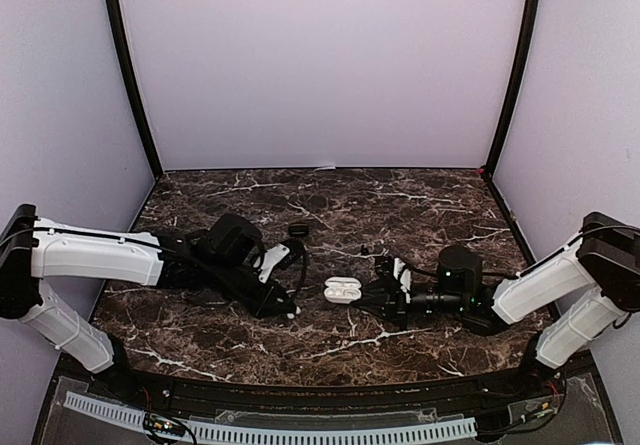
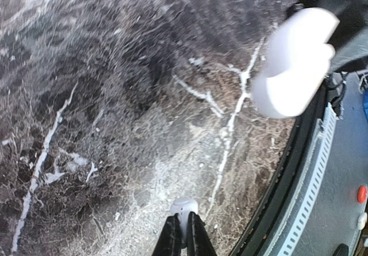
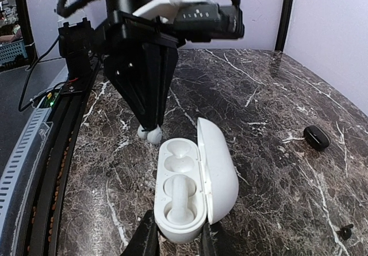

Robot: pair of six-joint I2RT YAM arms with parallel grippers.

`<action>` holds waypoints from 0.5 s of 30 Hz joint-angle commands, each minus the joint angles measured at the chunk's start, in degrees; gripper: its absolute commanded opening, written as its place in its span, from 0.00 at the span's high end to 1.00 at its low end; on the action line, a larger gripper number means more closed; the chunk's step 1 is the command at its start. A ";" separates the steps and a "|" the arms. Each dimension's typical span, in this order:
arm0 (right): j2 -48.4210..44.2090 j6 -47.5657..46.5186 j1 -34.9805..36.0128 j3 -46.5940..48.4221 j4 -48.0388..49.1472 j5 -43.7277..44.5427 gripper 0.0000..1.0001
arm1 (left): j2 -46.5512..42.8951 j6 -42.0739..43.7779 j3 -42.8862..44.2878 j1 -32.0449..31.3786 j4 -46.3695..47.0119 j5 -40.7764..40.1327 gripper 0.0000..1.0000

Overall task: Insert the wireless bluetooth earbuds into the charging case
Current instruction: Pick up the left earbud from the center of the board, then insert the left earbud into the left side groove of the charging case.

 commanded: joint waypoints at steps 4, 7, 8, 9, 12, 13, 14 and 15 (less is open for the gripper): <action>1.94 -0.39 -0.17 2.81 -0.72 -3.52 0.87 | -10.06 8.17 -4.92 -0.43 6.84 2.56 0.96; 2.37 -0.39 -0.10 3.27 -1.19 -4.44 0.87 | -12.22 10.64 -5.72 -0.52 8.75 1.76 0.96; 2.47 -0.42 -0.08 3.40 -1.35 -4.68 0.87 | -12.83 11.81 -6.11 -0.66 9.83 1.55 0.96; 2.60 -0.50 -0.09 3.52 -1.54 -4.99 0.87 | -13.38 13.09 -6.32 -0.76 10.99 1.56 0.96; 3.17 -0.29 -0.08 3.94 -1.61 -5.80 0.87 | -14.20 16.93 -6.47 -1.16 15.23 2.04 0.95; 3.33 -0.25 -0.09 4.14 -1.70 -6.13 0.87 | -14.32 18.40 -6.63 -1.40 16.67 2.25 0.94; 3.43 -0.20 -0.09 4.26 -1.84 -6.43 0.87 | -14.33 20.43 -6.88 -1.66 18.22 2.43 0.94; 3.45 -0.10 -0.09 4.45 -1.94 -6.75 0.87 | -14.19 22.13 -7.17 -1.93 19.36 2.71 0.93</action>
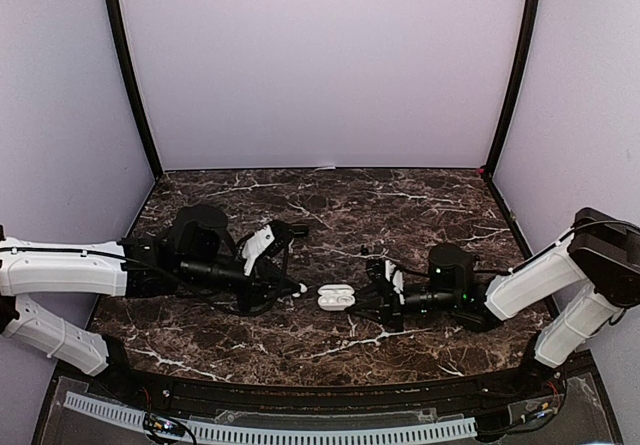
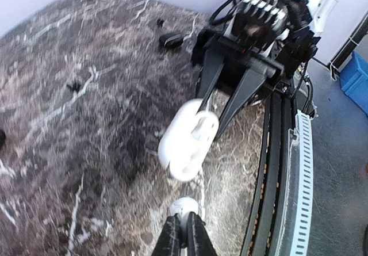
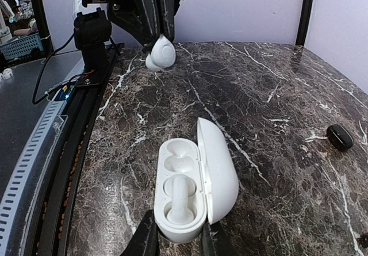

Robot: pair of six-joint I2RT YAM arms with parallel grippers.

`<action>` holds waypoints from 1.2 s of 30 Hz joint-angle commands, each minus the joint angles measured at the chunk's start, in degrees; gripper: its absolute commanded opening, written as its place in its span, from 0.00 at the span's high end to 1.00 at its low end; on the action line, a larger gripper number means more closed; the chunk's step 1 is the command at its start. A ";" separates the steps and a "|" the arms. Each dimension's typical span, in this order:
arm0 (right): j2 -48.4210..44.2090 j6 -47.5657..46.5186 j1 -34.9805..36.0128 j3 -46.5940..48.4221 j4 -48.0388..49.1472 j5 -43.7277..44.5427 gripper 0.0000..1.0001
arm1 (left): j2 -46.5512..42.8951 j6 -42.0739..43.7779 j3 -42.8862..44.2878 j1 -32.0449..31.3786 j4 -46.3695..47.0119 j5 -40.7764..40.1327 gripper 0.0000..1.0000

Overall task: Insert the wireless bluetooth earbuds into the charging case
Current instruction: Insert the left earbud into the left side groove of the charging case.

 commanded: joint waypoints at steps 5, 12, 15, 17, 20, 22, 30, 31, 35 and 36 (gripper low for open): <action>0.69 0.37 -0.09 1.82 0.31 -2.95 0.87 | 0.39 12.75 0.04 -1.51 8.41 1.03 0.92; 0.96 0.46 -0.09 2.30 0.18 -3.54 0.87 | 2.96 14.62 2.38 -2.08 7.86 0.55 0.92; 1.04 0.46 -0.09 2.28 0.17 -3.77 0.87 | 3.47 15.20 2.91 -2.29 7.97 0.59 0.92; 1.13 0.50 -0.09 2.39 0.08 -3.95 0.87 | 3.66 16.18 2.78 -2.51 8.22 0.83 0.92; 1.21 0.62 -0.09 2.50 0.11 -4.32 0.87 | 4.26 17.71 2.73 -2.92 8.30 0.86 0.92; 1.35 0.64 -0.09 2.63 0.07 -4.48 0.87 | 4.94 18.90 2.86 -3.36 8.28 0.59 0.92; 1.26 0.59 -0.09 2.75 -0.33 -4.95 0.87 | 7.98 22.32 4.57 -4.89 7.49 0.05 0.92; 1.28 0.57 -0.09 2.76 -0.39 -4.96 0.87 | 8.18 23.01 4.50 -5.13 7.49 -0.06 0.92; 1.31 0.55 -0.09 2.79 -0.62 -5.10 0.87 | 9.07 24.55 4.44 -5.81 7.29 -0.22 0.92; 1.31 0.55 -0.09 2.83 -0.62 -5.12 0.87 | 9.31 24.79 4.41 -5.89 7.12 -0.39 0.92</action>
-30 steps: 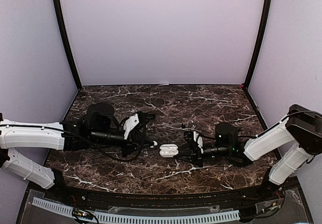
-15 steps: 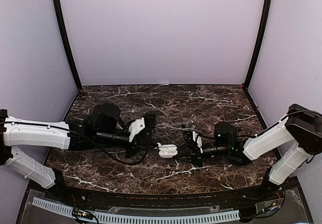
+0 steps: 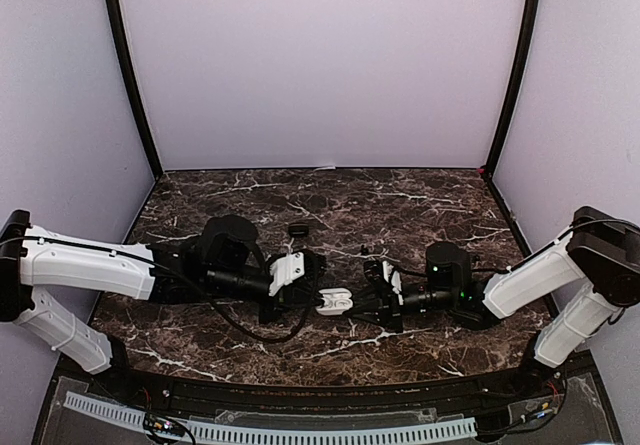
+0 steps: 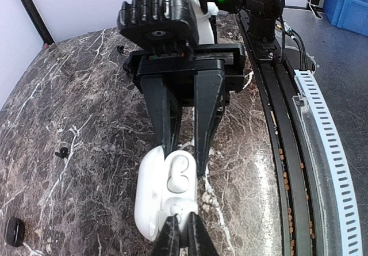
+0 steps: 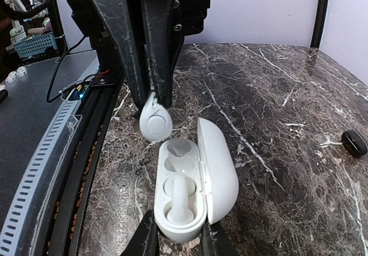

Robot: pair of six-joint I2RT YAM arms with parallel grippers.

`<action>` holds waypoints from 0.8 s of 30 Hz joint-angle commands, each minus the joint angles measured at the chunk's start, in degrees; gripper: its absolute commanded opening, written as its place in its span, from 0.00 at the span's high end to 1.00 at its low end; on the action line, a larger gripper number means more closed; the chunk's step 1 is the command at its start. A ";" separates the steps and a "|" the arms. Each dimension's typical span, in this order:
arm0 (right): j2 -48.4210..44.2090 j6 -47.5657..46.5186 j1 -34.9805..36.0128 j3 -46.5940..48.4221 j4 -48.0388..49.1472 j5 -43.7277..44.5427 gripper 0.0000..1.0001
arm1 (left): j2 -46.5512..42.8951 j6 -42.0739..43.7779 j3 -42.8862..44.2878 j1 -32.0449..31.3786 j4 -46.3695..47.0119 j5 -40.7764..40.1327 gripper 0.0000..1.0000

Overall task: Insert the wireless bluetooth earbuds into the charging case
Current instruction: Insert the left earbud into the left side groove of the charging case.

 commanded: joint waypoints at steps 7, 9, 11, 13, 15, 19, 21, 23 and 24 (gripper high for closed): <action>0.58 0.28 -0.09 1.38 0.77 -1.11 0.87 | 1.66 3.42 1.74 -1.13 -0.67 -2.64 0.92; 0.63 0.28 -0.09 1.45 0.71 -1.17 0.87 | 1.77 3.62 1.86 -1.19 -0.75 -3.46 0.92; 0.68 0.21 -0.09 1.58 0.55 -1.27 0.88 | 1.77 3.69 1.88 -1.21 -0.63 -4.26 0.92; 0.76 0.19 -0.08 1.61 0.42 -1.30 0.88 | 1.77 3.71 1.88 -1.18 -0.59 -4.73 0.92; 0.68 0.11 -0.09 1.71 0.33 -1.34 0.88 | 1.77 3.69 1.88 -1.23 -0.45 -5.04 0.92; 0.68 0.08 -0.09 1.64 0.17 -1.27 0.88 | 1.99 3.43 1.86 -1.19 -0.12 -5.14 0.92; 0.68 0.02 -0.09 1.65 0.14 -1.27 0.88 | 2.24 3.43 1.95 -1.18 0.03 -4.72 0.92; 0.75 0.00 -0.09 1.74 0.06 -1.31 0.88 | 2.74 3.43 2.11 -1.31 0.03 -4.28 0.92; 0.76 -0.03 -0.09 1.75 0.07 -1.35 0.88 | 3.00 3.43 2.14 -1.31 0.04 -4.04 0.92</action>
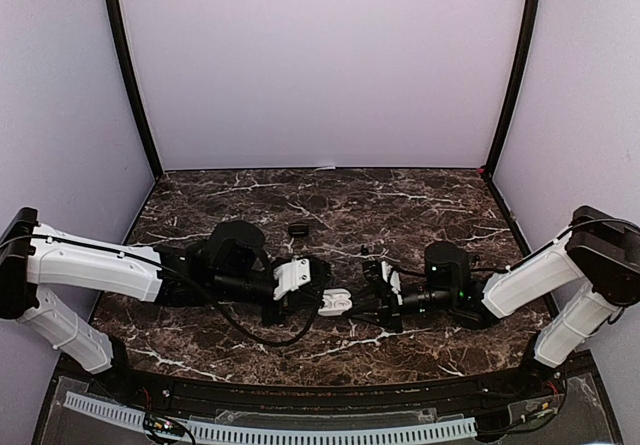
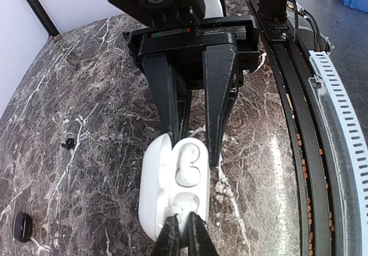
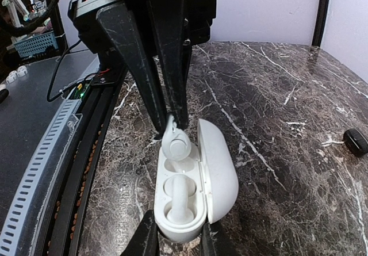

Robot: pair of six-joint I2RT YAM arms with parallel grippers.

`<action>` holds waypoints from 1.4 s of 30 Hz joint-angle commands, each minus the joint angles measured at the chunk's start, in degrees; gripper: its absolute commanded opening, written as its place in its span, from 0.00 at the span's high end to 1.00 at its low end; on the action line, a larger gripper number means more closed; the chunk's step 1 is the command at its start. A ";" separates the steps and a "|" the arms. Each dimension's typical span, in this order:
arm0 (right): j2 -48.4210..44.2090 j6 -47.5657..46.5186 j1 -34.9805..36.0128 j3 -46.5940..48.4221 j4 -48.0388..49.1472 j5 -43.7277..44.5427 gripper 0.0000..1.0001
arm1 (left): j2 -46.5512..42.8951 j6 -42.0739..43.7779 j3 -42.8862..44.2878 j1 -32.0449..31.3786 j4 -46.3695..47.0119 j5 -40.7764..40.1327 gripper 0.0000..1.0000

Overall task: Insert the wireless bluetooth earbuds into the charging case
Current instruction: Insert the left earbud into the left side groove of the charging case.

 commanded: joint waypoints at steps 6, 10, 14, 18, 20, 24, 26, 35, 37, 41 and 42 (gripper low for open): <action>0.53 -0.13 -0.09 1.52 0.47 -0.93 0.88 | 2.15 0.87 3.04 -0.38 -0.71 0.30 0.92; 0.53 -0.22 -0.09 1.48 0.34 -0.92 0.88 | 2.19 0.63 3.16 -0.39 -1.02 -0.86 0.89; 0.61 -0.20 -0.04 1.49 0.25 -1.00 0.88 | 2.35 0.15 3.32 -0.51 -1.38 -0.84 0.83; 0.61 -0.22 -0.09 1.59 0.18 -0.99 0.88 | 2.29 -0.39 3.39 -0.50 -1.74 -0.75 0.76; 0.61 -0.22 -0.06 1.55 0.16 -0.95 0.88 | 2.23 -0.47 3.34 -0.51 -1.83 -0.43 0.74; 0.61 -0.22 -0.04 1.54 0.07 -0.89 0.88 | 2.13 -0.99 3.41 -0.51 -1.82 0.39 0.77; 0.61 -0.22 -0.09 1.55 0.07 -0.84 0.88 | 1.61 -1.26 3.31 -0.51 -1.72 0.60 0.76; 0.61 -0.21 -0.09 1.70 0.07 -1.14 0.88 | -6.88 -9.96 -1.46 0.36 4.33 -1.83 0.60; 0.61 -0.22 -0.09 1.67 0.07 -1.26 0.88 | -7.57 -13.21 -1.20 2.16 4.10 0.06 0.60; 0.53 -0.20 -0.09 1.70 0.03 -1.36 0.88 | -7.61 -17.56 -1.21 5.46 4.24 4.40 0.64; 0.45 -0.22 -0.04 1.69 0.11 -1.37 0.88 | -7.38 -18.60 -1.18 6.19 4.37 5.29 0.66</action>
